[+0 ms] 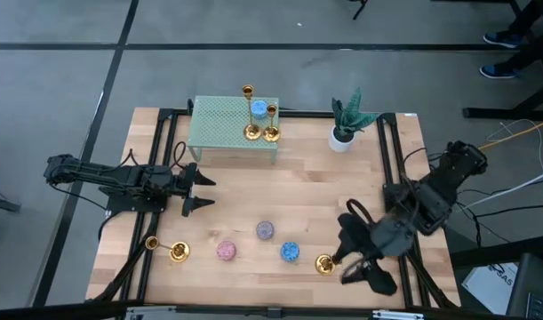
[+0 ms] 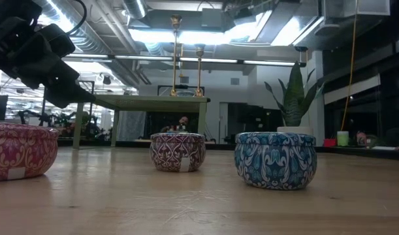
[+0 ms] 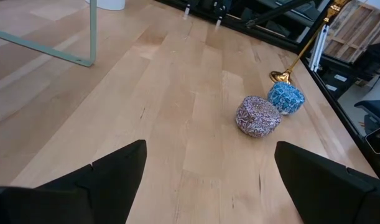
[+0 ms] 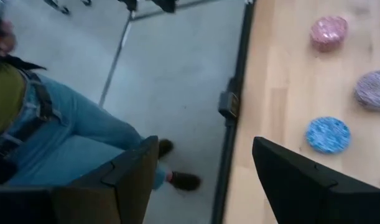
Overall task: Pick & Place candle stick holders
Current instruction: Put the gold candle holder on the shelf
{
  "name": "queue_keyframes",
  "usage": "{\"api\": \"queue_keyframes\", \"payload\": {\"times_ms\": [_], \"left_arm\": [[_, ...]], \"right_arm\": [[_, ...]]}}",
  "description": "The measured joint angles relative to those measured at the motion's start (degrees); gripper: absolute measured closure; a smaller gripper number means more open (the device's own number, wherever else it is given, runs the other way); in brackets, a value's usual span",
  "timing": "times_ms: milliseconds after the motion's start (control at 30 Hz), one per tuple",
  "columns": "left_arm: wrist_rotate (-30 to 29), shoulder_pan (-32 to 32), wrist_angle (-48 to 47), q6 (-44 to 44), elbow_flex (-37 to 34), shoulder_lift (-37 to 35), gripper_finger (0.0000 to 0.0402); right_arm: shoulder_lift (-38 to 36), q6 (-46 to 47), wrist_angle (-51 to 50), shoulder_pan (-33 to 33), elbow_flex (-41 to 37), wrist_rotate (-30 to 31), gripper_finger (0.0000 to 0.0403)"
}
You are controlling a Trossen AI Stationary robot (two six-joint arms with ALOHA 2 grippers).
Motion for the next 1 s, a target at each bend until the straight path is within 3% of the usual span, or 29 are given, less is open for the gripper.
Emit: {"api": "queue_keyframes", "payload": {"times_ms": [333,533,1000], "left_arm": [[0.0,0.0,0.0,0.0,0.0,0.0,0.0048],[0.0,0.0,0.0,0.0,0.0,0.0,0.0049],[0.0,0.0,0.0,0.0,0.0,0.0,0.0048]], "right_arm": [[0.0,1.9,6.5,7.5,0.0,8.7,0.0137],[0.0,1.8,6.1,10.6,0.0,8.9,0.0137],[0.0,20.5,-13.3,16.9,0.0,9.5,0.0137]]}}
